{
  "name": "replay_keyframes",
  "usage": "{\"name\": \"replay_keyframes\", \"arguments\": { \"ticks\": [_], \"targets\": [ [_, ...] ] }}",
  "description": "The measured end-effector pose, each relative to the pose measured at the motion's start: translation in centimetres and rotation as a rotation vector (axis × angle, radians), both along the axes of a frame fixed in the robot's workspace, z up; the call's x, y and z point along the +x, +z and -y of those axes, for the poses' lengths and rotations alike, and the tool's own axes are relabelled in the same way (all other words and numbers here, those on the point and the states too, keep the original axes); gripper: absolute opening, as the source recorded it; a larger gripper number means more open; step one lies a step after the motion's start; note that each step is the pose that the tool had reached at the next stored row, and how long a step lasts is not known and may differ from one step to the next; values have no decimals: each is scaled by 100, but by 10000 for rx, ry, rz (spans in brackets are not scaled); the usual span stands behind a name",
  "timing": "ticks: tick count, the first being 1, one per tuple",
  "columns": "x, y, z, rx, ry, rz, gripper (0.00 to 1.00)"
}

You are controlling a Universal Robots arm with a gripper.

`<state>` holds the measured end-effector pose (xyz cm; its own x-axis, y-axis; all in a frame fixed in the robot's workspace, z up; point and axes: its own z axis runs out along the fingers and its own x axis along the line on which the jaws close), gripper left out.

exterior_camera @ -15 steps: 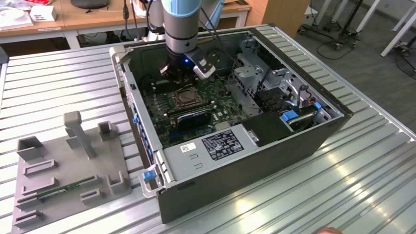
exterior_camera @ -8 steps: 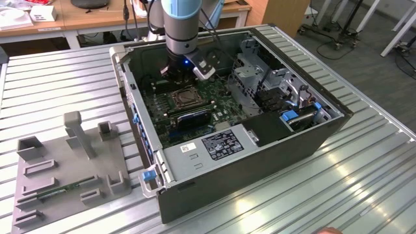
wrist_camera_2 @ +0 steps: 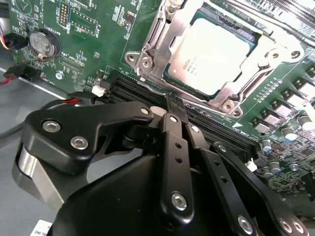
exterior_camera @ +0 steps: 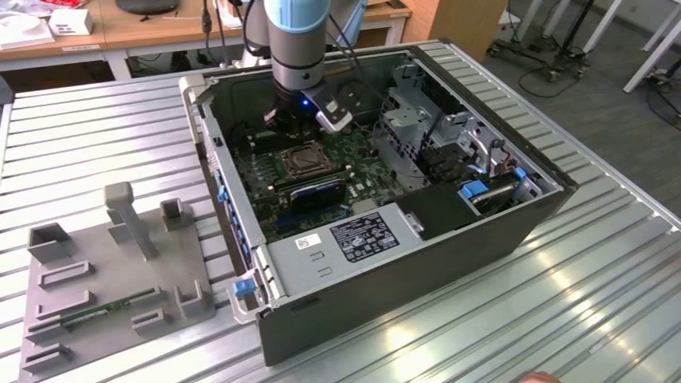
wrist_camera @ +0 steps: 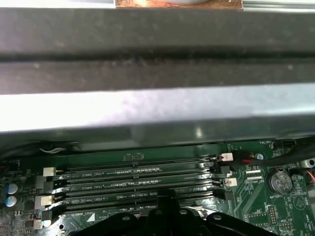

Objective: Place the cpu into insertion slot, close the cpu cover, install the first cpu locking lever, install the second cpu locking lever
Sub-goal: 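Install the first cpu locking lever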

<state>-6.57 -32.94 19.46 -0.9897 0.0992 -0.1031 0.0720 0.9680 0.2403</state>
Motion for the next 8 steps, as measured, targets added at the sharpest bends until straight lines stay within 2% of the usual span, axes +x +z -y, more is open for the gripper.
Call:
{"name": "replay_keyframes", "arguments": {
  "ticks": [8],
  "targets": [
    [10,-2,19,-1,-186,-1,11]
  ]
}}
